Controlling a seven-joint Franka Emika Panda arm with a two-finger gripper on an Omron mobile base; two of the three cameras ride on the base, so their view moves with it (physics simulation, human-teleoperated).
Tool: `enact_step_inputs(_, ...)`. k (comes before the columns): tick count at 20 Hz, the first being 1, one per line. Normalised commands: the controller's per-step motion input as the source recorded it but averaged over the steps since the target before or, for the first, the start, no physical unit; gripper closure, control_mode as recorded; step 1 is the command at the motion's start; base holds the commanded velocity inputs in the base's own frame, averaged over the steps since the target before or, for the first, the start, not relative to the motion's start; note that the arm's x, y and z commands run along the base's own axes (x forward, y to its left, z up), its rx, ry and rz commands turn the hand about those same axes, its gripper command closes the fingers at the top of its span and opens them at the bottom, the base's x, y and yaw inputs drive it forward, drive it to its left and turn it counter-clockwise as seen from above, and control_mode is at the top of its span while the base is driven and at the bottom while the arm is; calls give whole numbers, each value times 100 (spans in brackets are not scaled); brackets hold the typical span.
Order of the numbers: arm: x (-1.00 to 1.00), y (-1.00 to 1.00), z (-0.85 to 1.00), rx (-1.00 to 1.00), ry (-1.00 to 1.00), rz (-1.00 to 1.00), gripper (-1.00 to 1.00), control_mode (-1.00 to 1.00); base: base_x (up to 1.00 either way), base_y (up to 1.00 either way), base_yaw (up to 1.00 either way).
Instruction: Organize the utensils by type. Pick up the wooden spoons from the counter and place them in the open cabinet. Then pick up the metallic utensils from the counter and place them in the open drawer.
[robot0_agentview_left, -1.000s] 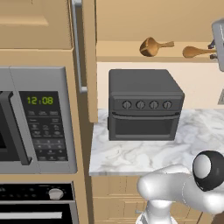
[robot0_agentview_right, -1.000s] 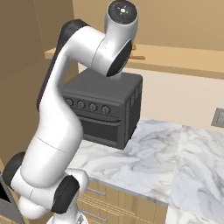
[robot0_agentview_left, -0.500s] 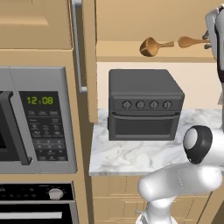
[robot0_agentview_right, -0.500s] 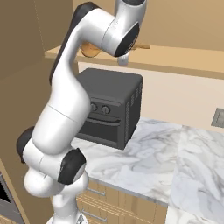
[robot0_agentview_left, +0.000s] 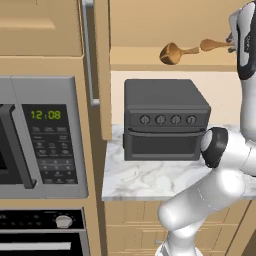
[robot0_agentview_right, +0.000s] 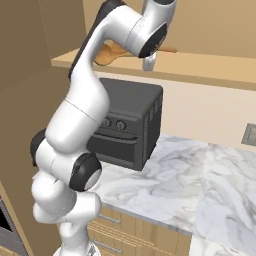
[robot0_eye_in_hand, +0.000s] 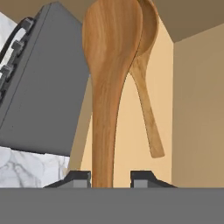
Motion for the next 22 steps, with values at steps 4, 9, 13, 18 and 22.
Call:
enact_step_inputs(4, 33, -9, 0, 0, 0, 2, 100, -100, 0, 0, 0)
enact_step_inputs(9, 18, -4, -10, 0, 0, 3, 100, -100, 0, 0, 0)
enact_step_inputs(13, 11, 0, -18, 0, -3, 0, 100, -100, 0, 0, 0)
enact_step_inputs(18, 3, 0, -24, 0, -13, 0, 100, -100, 0, 0, 0)
enact_step_inputs(22, 3, 1, -28, 0, -14, 0, 100, -100, 0, 0, 0)
